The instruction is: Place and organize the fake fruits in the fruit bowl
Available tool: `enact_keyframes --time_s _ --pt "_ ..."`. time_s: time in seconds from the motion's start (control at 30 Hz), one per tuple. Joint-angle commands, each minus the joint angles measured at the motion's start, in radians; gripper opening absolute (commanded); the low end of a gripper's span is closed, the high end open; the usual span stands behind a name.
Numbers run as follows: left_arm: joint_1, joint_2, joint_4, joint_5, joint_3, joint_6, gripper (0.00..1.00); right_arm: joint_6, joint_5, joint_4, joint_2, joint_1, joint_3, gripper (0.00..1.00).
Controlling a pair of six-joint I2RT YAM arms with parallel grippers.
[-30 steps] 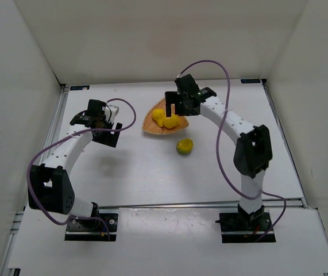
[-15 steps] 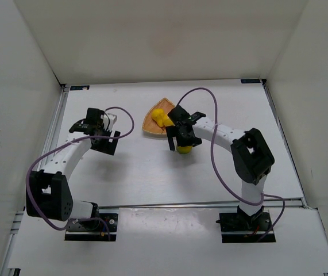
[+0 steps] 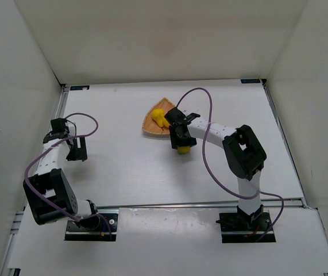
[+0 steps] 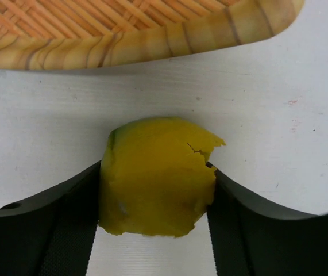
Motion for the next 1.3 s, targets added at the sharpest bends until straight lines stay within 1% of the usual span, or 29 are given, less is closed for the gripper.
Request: enact_keyframes --time_s 0.0,0.03,0.07,0.1,0.13,0.2,0.23,0.3,0.4,0.47,0.5,0.53,0.6,0.63,0.7,0.77,0.8,0.83,0.87,0.9,0.93,1.0,1.03,1.13,1.23,1.27 --pt "0.055 0.001 0.027 0.02 0.058 -0.01 1.0 0.02 0.026 0.026 0.003 0.004 0.005 0.6" --pt "0.055 0.001 0.027 0.032 0.072 -0.001 1.0 0.02 0.026 0.026 -0.006 0.004 0.005 0.47" --pt "0.055 0.001 0.027 0.032 0.072 -0.001 1.0 0.02 0.026 0.026 -0.026 0.004 -0.004 0.39" --pt "0.055 -0.008 0.027 0.047 0.081 0.011 1.0 0.02 0.026 0.026 -0.041 0.004 -0.015 0.32" --pt "0.055 -0.008 0.027 0.069 0.081 0.025 1.0 0.01 0.026 0.035 -0.082 0.014 -0.015 0.29" --pt "0.055 -0.018 0.027 0.083 0.081 0.034 1.0 -0.027 0.007 0.079 -0.137 0.036 -0.041 0.29" --pt "0.055 -0.027 0.027 0.092 0.081 0.034 1.0 -0.045 -0.003 0.102 -0.192 0.054 -0.063 0.29" --pt "0.055 -0.027 0.027 0.092 0.081 0.034 1.0 -0.099 -0.027 0.142 -0.23 0.063 -0.063 0.29" --pt "0.046 -0.016 0.027 0.102 0.081 0.034 1.0 -0.122 -0.038 0.155 -0.224 0.074 0.027 0.29" --pt "0.046 -0.016 0.027 0.112 0.081 0.034 1.0 -0.122 -0.038 0.155 -0.169 0.074 0.093 0.3" --pt "0.046 -0.016 0.027 0.127 0.081 0.034 1.0 -0.122 -0.027 0.155 -0.143 0.074 0.174 0.3" --pt "0.046 -0.016 0.027 0.127 0.081 0.034 1.0 -0.133 -0.027 0.135 -0.077 0.074 0.225 0.3" --pt "0.035 -0.007 0.018 0.139 0.081 0.034 1.0 -0.142 -0.027 0.09 -0.003 0.074 0.331 0.3" --pt "0.035 -0.007 0.018 0.139 0.081 0.034 1.0 -0.142 -0.027 0.072 0.076 0.074 0.444 0.3" --pt "0.012 -0.007 0.018 0.139 0.081 0.034 1.0 -0.142 -0.049 0.018 0.182 0.074 0.552 0.3" --pt "0.0 0.002 0.018 0.12 0.081 0.034 1.0 -0.133 -0.049 -0.003 0.232 0.074 0.655 0.31" --pt "0.0 0.002 0.018 0.119 0.081 0.034 1.0 -0.133 -0.04 -0.003 0.259 0.074 0.67 0.31" --pt "-0.009 0.002 0.018 0.119 0.081 0.034 1.0 -0.121 -0.039 -0.003 0.269 0.074 0.681 0.37" --pt "-0.009 0.002 0.018 0.119 0.081 0.034 1.0 -0.121 -0.03 0.009 0.278 0.074 0.695 0.45" --pt "-0.009 0.002 0.018 0.119 0.081 0.034 1.0 -0.134 -0.03 0.009 0.295 0.074 0.704 0.7" --pt "-0.009 0.002 0.018 0.119 0.072 0.034 1.0 -0.144 -0.03 0.009 0.295 0.074 0.715 0.78" --pt "-0.009 0.012 0.018 0.119 0.072 0.025 1.0 -0.144 -0.003 -0.002 0.307 0.074 0.724 0.9" --pt "-0.009 0.012 0.018 0.119 0.072 0.025 1.0 -0.144 0.011 -0.002 0.298 0.074 0.714 1.0" --pt "-0.009 0.002 0.018 0.119 0.072 0.025 1.0 -0.144 0.046 -0.002 0.243 0.074 0.684 1.0" --pt "-0.019 0.002 0.008 0.119 0.072 0.025 1.0 -0.144 0.046 -0.012 0.151 0.074 0.657 1.0" --pt "-0.019 0.002 0.008 0.119 0.072 0.025 1.0 -0.135 0.046 -0.022 0.084 0.074 0.635 1.0"
